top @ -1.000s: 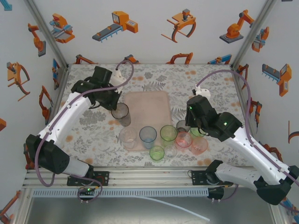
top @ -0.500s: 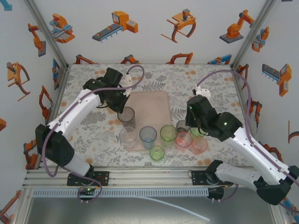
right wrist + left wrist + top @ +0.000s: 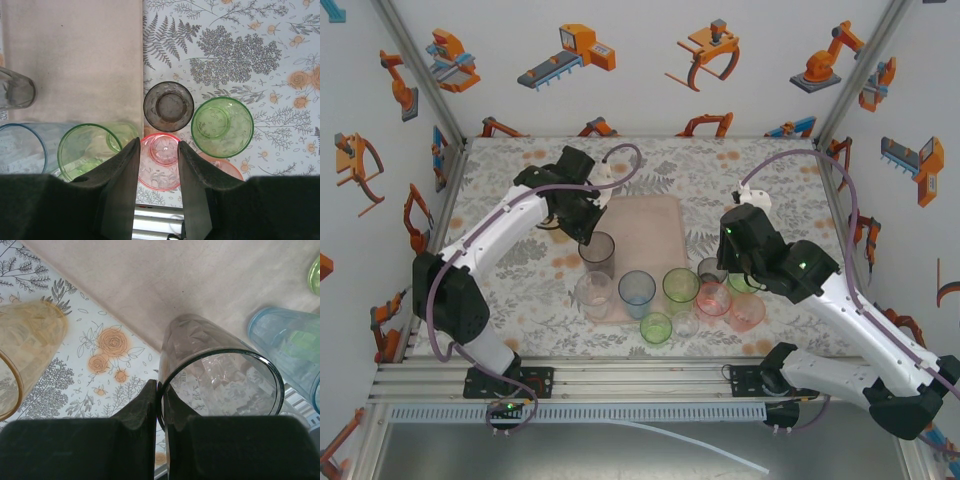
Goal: Place the glasses into the tray
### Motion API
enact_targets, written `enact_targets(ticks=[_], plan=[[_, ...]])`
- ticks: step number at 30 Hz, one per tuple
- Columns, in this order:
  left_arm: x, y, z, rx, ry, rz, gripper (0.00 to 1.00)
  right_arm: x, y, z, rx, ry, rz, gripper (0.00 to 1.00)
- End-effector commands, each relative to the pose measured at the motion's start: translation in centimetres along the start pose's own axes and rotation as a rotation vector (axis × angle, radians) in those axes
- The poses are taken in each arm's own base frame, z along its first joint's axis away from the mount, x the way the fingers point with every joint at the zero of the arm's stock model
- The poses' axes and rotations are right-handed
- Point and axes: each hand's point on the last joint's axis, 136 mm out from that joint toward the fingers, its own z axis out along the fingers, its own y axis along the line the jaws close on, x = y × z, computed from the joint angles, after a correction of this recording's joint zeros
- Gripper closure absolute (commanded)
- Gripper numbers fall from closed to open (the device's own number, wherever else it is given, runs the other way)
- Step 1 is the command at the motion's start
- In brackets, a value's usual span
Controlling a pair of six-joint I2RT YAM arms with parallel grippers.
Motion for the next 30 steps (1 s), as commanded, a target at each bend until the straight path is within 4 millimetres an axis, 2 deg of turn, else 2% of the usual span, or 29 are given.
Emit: enact_targets(ticks=[1,30], plan=[[-0.4,-0.6,0.0,0.027,-0.003,0.031,0.85,-0.2,-0.3,0.0,0.005,-0.018,0.023,0.63],[1.0,-0.7,2.4,0.047,0.061,0.026,0.82,0.4,-0.4,0.2,-0.009,-0.014,0.036,0.63]])
